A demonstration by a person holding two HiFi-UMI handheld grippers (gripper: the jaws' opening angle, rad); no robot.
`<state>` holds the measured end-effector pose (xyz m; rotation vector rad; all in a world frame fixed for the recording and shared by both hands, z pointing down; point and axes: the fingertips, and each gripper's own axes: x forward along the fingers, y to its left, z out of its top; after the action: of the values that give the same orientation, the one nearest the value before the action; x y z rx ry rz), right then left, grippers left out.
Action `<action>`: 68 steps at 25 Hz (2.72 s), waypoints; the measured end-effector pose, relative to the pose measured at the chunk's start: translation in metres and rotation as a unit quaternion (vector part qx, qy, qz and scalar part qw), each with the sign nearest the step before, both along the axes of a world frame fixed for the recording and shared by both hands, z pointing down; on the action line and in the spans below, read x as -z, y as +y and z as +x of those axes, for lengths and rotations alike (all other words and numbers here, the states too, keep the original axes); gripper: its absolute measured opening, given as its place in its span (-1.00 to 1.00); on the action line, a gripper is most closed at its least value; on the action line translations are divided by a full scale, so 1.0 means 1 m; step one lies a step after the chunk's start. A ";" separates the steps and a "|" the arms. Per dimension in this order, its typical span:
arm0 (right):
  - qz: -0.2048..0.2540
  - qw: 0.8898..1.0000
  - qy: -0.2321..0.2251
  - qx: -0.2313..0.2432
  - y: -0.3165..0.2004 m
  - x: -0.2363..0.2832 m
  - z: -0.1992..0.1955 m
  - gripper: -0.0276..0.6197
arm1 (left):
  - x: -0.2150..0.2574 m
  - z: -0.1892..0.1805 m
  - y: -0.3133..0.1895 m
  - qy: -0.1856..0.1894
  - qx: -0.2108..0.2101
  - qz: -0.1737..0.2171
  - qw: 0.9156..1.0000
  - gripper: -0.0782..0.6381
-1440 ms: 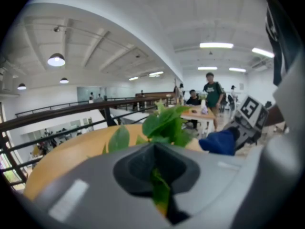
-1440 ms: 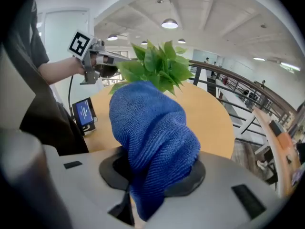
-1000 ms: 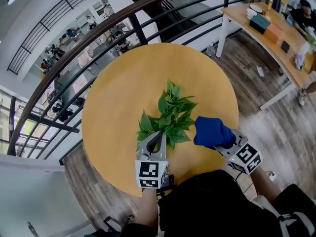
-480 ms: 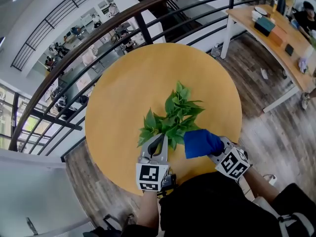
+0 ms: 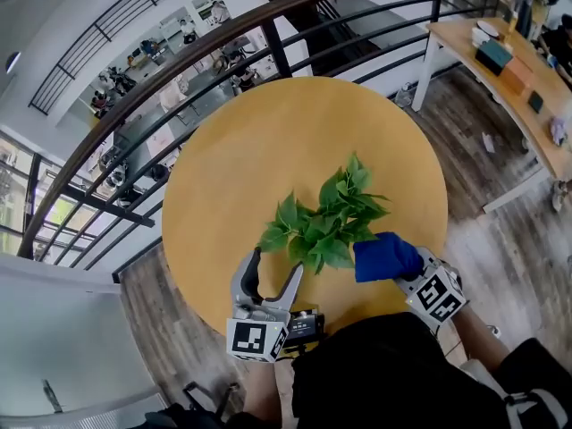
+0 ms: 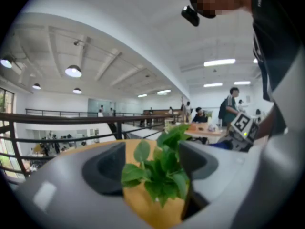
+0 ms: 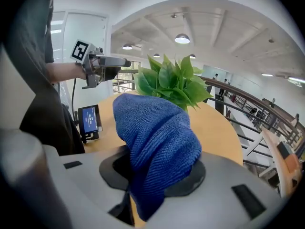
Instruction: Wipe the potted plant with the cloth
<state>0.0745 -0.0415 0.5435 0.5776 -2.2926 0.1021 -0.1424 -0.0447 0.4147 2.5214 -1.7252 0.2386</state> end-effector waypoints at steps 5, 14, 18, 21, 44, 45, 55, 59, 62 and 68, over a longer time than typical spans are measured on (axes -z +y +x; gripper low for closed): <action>-0.010 0.999 -0.036 -0.011 0.002 0.006 0.007 -0.50 | -0.048 -0.047 0.007 -0.024 0.018 -0.013 0.999 0.37; -0.003 0.999 -0.034 -0.019 0.001 0.016 0.020 -0.50 | -0.195 -0.035 -0.017 -0.051 -0.119 -0.125 0.984 0.46; -0.006 0.999 -0.044 -0.026 -0.004 0.030 0.018 -0.50 | -0.213 -0.006 -0.039 -0.029 -0.155 -0.118 0.980 0.46; -0.004 0.999 -0.048 -0.017 -0.002 0.043 0.014 -0.50 | -0.203 0.009 -0.050 0.000 -0.178 -0.092 0.980 0.47; 0.016 0.998 -0.037 -0.058 -0.054 0.066 -0.012 -0.50 | -0.201 0.053 -0.046 -0.007 -0.237 -0.095 0.967 0.15; 0.002 0.997 -0.033 -0.067 -0.049 0.056 -0.006 -0.50 | -0.201 0.053 -0.047 -0.007 -0.238 -0.095 0.967 0.15; -0.069 0.989 0.028 -0.124 -0.027 -0.013 0.050 -0.50 | -0.202 0.054 -0.049 -0.007 -0.237 -0.089 0.967 0.15; -0.080 0.987 0.051 -0.129 -0.020 -0.026 0.060 -0.50 | -0.202 0.054 -0.049 -0.006 -0.238 -0.090 0.967 0.15; -0.044 0.992 -0.011 -0.115 -0.025 0.009 0.044 -0.50 | -0.201 0.052 -0.050 -0.009 -0.239 -0.092 0.967 0.15; 0.060 0.976 -0.194 -0.085 -0.048 0.126 0.004 -0.50 | -0.203 0.054 -0.051 -0.008 -0.238 -0.094 0.967 0.16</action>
<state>0.0783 -0.0895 0.4175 0.8800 -2.6355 0.1732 -0.0886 -0.0956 0.6175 2.7454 -1.0137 0.4275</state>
